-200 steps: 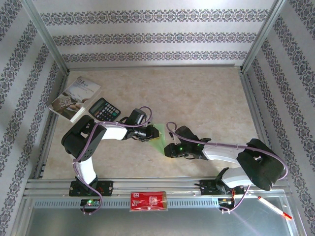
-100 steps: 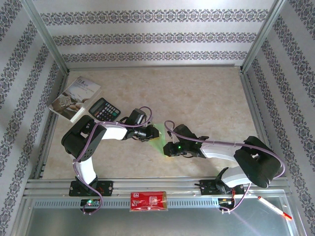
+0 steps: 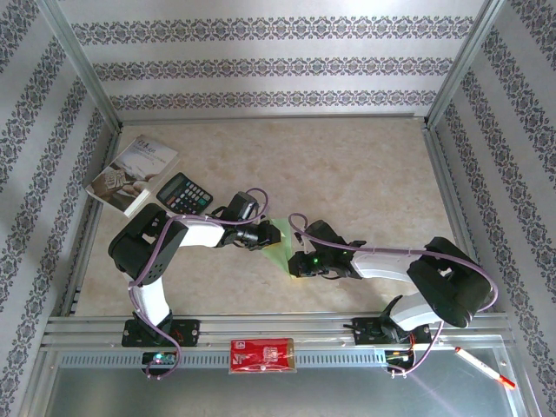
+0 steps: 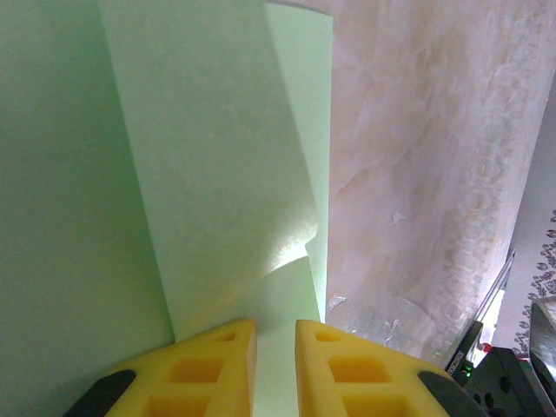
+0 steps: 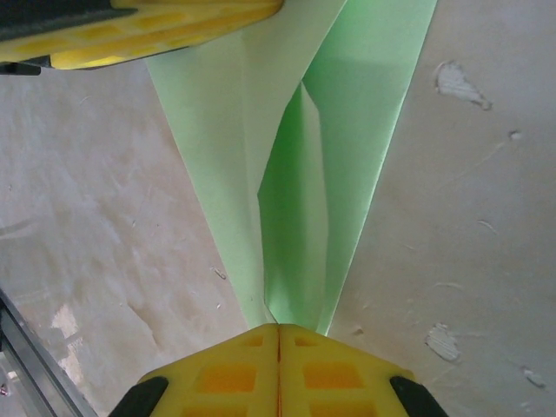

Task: Fold a paper plane with a square sheet of paper (pick it up from the middle)
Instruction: Fourth fold the wing at the center of the table.

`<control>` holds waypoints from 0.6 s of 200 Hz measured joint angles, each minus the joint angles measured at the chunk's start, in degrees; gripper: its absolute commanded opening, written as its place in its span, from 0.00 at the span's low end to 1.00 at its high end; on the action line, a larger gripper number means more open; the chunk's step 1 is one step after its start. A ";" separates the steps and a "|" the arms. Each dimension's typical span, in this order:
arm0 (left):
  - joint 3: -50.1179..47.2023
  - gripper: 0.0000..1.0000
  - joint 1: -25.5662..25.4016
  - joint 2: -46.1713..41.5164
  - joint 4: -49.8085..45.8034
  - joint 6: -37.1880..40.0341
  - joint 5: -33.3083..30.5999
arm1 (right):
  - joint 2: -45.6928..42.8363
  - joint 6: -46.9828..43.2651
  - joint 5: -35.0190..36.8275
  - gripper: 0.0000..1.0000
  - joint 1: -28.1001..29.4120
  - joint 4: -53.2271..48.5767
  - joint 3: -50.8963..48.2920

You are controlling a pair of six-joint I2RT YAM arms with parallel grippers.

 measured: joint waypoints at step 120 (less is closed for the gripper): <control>0.11 0.19 -0.04 0.00 -0.28 0.63 -0.04 | 0.74 -0.24 0.17 0.09 -0.61 0.15 -0.11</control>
